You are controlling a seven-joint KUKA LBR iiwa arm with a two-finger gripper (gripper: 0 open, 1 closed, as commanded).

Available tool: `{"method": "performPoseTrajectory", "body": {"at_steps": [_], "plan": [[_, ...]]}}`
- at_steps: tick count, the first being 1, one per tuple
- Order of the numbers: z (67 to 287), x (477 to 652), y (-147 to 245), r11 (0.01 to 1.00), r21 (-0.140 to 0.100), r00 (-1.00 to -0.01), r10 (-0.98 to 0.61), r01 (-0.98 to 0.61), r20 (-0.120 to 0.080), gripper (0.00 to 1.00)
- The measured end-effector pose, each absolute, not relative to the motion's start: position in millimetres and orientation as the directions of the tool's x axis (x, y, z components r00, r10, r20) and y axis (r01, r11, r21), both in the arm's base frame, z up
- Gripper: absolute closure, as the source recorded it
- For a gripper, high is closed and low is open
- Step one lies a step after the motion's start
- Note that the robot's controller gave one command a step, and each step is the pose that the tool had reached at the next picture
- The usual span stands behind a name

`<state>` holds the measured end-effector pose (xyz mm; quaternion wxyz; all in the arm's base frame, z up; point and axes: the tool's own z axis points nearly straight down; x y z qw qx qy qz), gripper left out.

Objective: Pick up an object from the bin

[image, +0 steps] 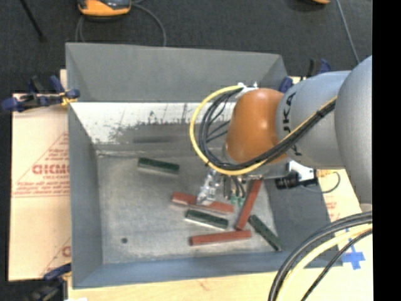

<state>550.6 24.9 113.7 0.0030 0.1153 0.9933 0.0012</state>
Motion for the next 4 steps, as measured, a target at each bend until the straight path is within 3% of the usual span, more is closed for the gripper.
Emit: {"method": "performPoseTrajectory", "body": {"at_steps": [4], "plan": [[142, 550.6, 24, 0.974, 0.001, -0.974, 0.229, 0.229, -0.001, 1.00]]}}
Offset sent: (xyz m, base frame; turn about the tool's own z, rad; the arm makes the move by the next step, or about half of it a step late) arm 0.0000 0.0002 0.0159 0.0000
